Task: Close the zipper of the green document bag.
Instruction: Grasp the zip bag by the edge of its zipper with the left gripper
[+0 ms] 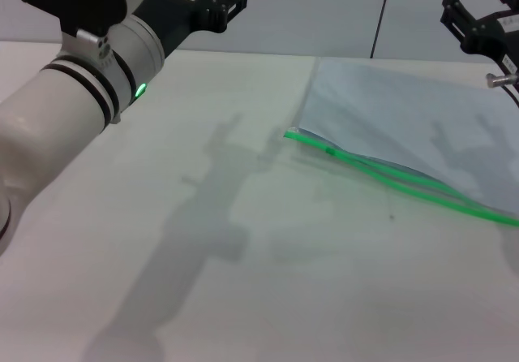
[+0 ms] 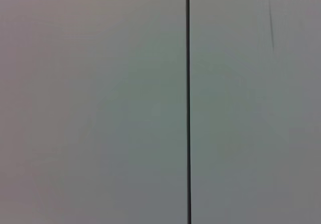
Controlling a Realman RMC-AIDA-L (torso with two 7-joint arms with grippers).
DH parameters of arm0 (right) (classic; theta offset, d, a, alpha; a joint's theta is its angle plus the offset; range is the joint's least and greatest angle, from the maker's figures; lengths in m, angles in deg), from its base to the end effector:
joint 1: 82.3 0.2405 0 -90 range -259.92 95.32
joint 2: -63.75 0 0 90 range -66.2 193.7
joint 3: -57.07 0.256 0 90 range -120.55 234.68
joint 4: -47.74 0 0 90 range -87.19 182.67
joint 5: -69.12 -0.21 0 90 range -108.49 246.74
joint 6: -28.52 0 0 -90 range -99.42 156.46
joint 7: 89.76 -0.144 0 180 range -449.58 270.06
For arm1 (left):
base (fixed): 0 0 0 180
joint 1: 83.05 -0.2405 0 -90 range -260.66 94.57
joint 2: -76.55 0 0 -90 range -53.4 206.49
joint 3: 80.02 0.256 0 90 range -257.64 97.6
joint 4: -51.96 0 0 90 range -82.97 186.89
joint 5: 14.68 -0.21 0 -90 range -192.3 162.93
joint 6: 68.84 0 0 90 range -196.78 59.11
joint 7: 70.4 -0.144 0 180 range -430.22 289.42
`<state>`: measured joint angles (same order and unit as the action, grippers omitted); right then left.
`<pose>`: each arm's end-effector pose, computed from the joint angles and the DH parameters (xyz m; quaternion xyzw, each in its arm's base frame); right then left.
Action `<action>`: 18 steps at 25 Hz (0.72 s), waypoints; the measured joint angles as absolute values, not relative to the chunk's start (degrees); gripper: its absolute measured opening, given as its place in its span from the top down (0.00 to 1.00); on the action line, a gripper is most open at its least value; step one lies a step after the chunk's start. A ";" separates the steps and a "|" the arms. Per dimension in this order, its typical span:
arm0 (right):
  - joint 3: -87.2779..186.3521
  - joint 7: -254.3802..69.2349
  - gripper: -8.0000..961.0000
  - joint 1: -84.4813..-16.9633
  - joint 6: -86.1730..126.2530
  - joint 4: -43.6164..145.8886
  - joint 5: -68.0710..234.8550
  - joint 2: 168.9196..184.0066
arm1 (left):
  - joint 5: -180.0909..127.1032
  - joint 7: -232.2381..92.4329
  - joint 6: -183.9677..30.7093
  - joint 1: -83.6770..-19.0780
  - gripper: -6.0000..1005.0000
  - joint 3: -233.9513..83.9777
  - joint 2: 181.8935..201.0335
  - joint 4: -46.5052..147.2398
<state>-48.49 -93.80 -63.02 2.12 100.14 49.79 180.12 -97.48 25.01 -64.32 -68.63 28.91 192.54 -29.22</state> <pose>0.2261 0.3968 0.0011 -0.7421 0.2221 0.2944 0.5597 -0.1446 0.3820 0.0117 -0.7857 -0.1688 -0.2442 0.5427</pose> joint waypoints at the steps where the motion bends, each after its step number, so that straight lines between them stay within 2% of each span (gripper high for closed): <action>1: -48.49 -93.81 0.17 -62.92 2.11 100.09 49.79 180.12 | -97.48 25.01 -64.35 -68.63 0.28 28.92 192.54 -29.20; 18: -48.53 -93.80 0.17 -62.43 1.89 99.31 49.79 180.21 | -97.48 24.51 -65.14 -67.88 0.28 29.50 192.36 -28.29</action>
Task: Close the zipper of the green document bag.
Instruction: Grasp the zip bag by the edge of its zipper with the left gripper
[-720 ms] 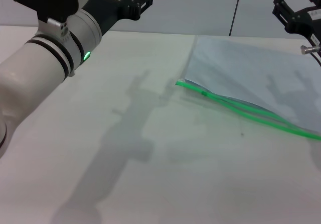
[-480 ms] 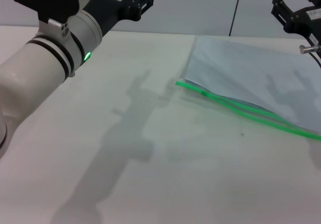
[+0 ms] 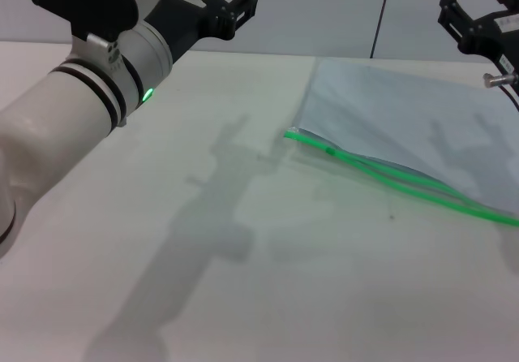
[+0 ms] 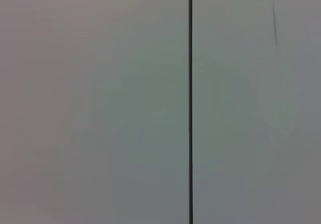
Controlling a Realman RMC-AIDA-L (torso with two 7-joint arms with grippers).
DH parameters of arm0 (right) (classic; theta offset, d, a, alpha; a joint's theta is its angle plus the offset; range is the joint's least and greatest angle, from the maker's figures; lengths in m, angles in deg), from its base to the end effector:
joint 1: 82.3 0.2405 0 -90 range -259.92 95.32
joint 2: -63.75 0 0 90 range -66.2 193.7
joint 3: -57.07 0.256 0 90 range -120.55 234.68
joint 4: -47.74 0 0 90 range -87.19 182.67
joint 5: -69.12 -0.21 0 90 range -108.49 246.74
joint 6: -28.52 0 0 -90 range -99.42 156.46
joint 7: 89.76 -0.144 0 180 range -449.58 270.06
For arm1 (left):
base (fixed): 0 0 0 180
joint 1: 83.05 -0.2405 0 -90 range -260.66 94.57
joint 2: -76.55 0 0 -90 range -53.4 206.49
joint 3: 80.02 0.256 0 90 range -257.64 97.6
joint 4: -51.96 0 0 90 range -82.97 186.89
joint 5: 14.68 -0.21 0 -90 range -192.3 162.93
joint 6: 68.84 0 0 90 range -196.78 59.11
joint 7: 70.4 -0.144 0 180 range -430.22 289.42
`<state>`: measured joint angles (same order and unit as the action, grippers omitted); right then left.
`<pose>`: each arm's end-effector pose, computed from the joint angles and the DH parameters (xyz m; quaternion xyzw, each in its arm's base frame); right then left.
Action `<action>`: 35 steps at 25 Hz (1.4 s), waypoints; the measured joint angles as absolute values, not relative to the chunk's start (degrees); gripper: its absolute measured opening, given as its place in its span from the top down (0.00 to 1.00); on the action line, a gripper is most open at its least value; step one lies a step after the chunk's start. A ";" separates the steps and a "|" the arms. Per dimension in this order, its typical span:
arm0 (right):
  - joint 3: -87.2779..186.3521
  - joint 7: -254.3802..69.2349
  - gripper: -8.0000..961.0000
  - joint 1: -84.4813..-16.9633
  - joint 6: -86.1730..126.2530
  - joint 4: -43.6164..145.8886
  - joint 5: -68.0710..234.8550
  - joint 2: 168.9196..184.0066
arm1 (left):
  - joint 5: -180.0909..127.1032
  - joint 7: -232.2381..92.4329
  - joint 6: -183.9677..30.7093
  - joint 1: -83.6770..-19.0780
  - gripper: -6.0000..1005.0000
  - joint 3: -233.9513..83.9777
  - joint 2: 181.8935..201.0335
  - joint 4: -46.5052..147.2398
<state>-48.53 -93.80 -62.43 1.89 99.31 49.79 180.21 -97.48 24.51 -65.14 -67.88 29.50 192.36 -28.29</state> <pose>0.2259 0.3983 -0.0007 -0.7436 0.2212 0.2931 0.5587 -0.1435 0.3823 0.0055 -0.7958 -0.1608 -0.2376 0.5334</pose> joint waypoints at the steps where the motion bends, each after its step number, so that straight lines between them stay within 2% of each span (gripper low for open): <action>1: -48.52 -93.80 0.17 -62.43 1.89 99.31 49.79 180.21 | -97.48 24.40 -65.16 -67.87 0.28 29.50 192.36 -28.29; 8: -48.49 -93.81 0.17 -62.44 1.85 99.31 49.79 180.21 | -97.47 24.14 -65.42 -67.84 0.28 29.51 192.30 -28.21; 12: -48.48 -93.80 0.17 -62.44 1.92 99.24 49.79 180.20 | -97.48 22.45 -69.59 -67.32 0.28 29.66 191.51 -28.14; 18: -48.49 -93.80 0.17 -62.44 2.03 98.93 49.79 180.12 | -97.48 22.65 -81.80 -66.29 0.28 29.64 187.40 -28.70; 24: -48.49 -93.80 0.17 -62.44 2.04 98.75 49.79 180.12 | -98.20 28.29 -87.99 -63.89 0.28 28.79 185.38 -26.75; 30: -48.49 -93.80 0.17 -62.44 2.04 98.71 49.79 180.11 | -109.16 39.41 -90.11 -60.79 0.28 28.14 185.13 -25.34; 33: -48.49 -93.80 0.17 -62.39 2.05 98.71 49.79 180.12 | -121.04 48.50 -91.93 -60.00 0.28 26.52 186.16 -25.29; 35: -48.49 -93.80 0.17 -62.38 2.07 98.71 49.79 180.12 | -129.96 53.69 -93.46 -59.83 0.28 25.11 187.61 -25.32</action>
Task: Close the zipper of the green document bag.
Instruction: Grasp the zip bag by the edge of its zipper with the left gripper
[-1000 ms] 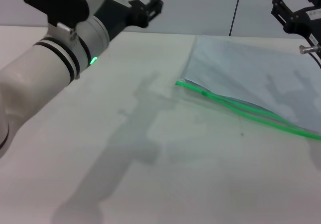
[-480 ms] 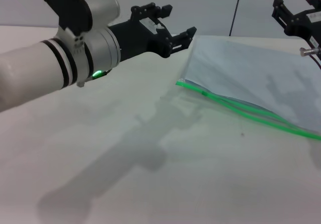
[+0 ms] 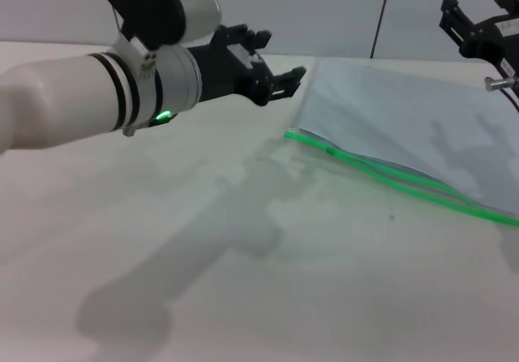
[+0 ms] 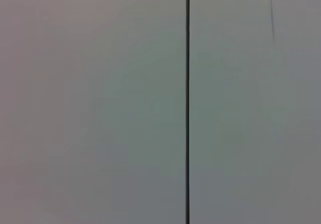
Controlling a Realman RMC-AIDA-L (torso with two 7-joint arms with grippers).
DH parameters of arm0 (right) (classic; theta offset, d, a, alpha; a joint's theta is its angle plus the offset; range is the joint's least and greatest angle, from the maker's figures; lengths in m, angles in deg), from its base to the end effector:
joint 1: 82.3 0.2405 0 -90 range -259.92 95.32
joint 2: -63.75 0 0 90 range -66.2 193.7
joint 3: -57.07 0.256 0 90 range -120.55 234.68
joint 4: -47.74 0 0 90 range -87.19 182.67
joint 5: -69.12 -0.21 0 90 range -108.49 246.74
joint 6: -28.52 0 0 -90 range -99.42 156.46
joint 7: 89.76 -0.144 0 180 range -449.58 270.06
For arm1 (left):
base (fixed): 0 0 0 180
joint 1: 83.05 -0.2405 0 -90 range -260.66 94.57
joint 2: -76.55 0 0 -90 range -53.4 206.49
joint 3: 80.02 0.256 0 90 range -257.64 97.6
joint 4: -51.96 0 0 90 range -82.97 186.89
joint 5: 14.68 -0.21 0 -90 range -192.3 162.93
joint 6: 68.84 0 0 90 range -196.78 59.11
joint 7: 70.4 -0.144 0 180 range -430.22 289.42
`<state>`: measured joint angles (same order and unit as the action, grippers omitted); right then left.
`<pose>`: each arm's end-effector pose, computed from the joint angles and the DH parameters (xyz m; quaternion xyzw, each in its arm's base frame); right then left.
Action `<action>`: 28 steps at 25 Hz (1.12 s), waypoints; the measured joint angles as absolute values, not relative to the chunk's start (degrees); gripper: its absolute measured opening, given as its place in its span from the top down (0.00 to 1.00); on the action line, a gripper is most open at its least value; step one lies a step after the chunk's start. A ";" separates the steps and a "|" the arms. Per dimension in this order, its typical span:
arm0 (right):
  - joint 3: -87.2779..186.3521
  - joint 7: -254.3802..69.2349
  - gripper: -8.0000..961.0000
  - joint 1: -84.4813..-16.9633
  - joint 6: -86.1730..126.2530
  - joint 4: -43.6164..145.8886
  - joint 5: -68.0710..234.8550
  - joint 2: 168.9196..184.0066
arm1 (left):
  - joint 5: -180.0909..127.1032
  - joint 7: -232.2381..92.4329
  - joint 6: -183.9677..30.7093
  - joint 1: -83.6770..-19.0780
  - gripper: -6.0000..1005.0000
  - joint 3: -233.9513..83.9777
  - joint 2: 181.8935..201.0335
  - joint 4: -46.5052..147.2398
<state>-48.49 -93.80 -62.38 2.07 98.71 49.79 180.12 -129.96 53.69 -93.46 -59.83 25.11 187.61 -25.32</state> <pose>0.2297 0.3981 -0.0012 -0.7445 0.2241 0.2873 0.5595 -0.1411 0.3885 -0.0159 -0.9110 -0.1009 -0.1279 0.3789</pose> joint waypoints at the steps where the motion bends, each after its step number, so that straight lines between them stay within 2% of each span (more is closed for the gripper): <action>1: -48.49 -93.80 0.17 -62.38 2.07 98.71 49.79 180.12 | -133.49 55.29 -94.40 -59.81 0.28 24.31 188.34 -25.40; 5: -48.49 -93.80 0.17 -62.35 2.07 98.71 49.79 180.12 | -144.05 58.22 -100.43 -59.16 0.28 20.34 191.51 -26.00; 8: -48.49 -93.80 0.17 -62.19 2.07 98.71 49.79 180.12 | -149.14 59.59 -105.47 -57.54 0.28 19.13 192.43 -26.03; 28: -48.59 -93.80 0.18 -61.56 2.07 98.45 49.79 180.12 | -178.48 72.16 -113.47 -50.82 0.28 27.38 192.82 -25.52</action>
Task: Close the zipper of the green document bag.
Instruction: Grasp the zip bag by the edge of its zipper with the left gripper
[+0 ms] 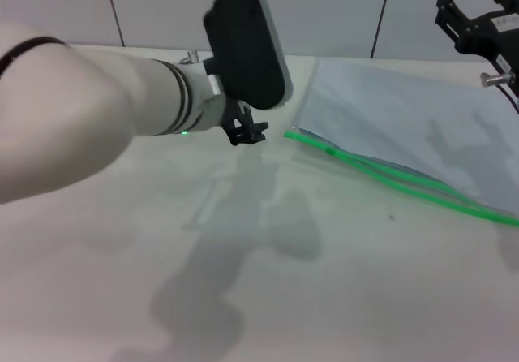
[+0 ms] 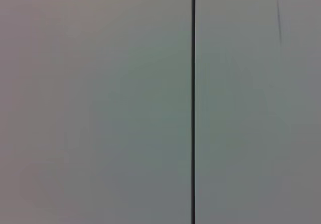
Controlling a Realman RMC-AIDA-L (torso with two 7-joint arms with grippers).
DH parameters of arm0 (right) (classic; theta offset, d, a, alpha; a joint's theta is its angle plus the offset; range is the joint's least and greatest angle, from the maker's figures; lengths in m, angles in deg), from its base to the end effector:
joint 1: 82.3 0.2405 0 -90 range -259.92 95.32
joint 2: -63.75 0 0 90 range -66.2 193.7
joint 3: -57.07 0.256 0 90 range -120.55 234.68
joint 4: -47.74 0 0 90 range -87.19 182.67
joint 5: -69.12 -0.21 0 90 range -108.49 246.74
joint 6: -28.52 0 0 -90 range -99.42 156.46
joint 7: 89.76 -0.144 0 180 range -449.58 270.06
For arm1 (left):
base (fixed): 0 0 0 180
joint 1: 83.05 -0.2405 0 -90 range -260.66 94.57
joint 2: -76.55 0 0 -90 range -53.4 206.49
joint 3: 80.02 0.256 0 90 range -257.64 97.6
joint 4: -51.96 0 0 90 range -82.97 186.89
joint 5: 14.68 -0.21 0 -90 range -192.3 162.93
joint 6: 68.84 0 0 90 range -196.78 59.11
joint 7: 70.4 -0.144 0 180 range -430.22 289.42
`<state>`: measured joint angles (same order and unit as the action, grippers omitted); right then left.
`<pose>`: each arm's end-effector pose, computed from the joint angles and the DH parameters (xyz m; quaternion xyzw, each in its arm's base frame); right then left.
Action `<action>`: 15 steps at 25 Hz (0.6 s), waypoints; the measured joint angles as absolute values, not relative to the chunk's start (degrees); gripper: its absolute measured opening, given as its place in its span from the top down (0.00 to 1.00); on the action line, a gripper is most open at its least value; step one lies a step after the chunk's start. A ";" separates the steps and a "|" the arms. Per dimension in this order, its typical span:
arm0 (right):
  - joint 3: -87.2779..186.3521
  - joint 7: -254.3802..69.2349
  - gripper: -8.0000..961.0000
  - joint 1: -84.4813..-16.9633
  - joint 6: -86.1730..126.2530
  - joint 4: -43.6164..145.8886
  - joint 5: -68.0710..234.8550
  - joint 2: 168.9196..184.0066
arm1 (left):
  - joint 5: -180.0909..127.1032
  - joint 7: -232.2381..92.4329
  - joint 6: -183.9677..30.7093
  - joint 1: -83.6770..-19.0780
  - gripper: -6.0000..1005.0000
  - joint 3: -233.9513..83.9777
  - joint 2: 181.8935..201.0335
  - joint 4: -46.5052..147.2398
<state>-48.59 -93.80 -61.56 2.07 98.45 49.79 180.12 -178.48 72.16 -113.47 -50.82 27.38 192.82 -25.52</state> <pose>0.2253 0.4010 -0.0021 -0.7469 0.2197 0.2892 0.5571 -0.1356 0.3959 -0.0451 -0.9141 0.0403 0.1463 0.3759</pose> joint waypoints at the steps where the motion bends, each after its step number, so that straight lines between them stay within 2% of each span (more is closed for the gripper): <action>1: -48.59 -93.80 0.18 -61.50 2.07 98.45 49.79 180.12 | -179.00 72.40 -113.45 -50.37 0.28 28.10 192.82 -25.12; 15: -48.84 -95.16 0.18 -60.59 1.83 97.08 49.79 180.04 | -179.24 68.43 -103.65 -49.19 0.28 36.93 192.79 -20.13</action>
<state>-48.84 -95.16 -60.59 1.83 97.08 49.79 180.04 -179.24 68.43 -103.65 -49.19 36.93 192.79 -20.13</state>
